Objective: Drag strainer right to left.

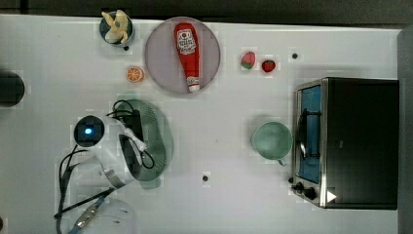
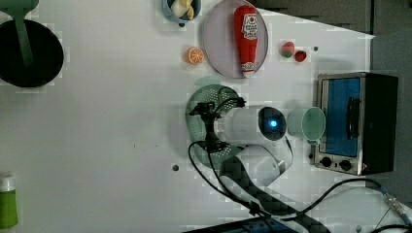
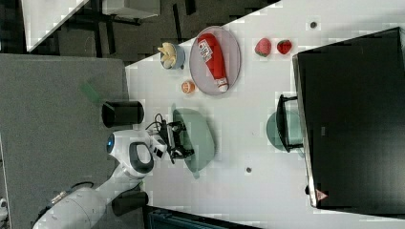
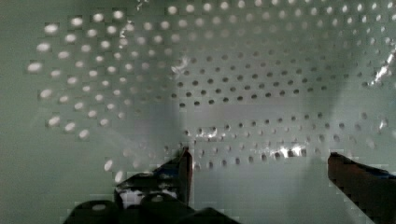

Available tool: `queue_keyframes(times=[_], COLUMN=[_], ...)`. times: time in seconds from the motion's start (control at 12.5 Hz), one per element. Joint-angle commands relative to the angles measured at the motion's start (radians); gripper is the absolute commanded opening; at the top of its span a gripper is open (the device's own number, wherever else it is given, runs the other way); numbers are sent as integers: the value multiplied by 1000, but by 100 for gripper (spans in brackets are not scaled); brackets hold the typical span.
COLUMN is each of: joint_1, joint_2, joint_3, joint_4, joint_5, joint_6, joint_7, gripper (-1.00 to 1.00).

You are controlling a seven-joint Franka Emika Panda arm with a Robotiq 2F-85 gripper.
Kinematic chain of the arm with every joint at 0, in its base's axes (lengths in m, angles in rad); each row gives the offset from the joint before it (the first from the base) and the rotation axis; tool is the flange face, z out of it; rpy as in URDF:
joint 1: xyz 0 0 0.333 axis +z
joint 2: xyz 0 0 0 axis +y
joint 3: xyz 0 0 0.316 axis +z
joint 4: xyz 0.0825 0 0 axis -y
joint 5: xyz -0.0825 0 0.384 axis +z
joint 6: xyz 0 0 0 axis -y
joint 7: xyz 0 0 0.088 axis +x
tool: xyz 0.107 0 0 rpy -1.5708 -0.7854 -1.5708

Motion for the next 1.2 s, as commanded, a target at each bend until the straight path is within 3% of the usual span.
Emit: queue_keyframes(times=[0.08,0.8,1.2], joint_1=[33,116,168], joint_2=[-7,89,126], joint_3=[17,53,49], joint_4=[59,251,320], joint_5=[42,264,271], joint_6=[-34,-93,-94], joint_7=[84,115,119], gripper=[100,100,100])
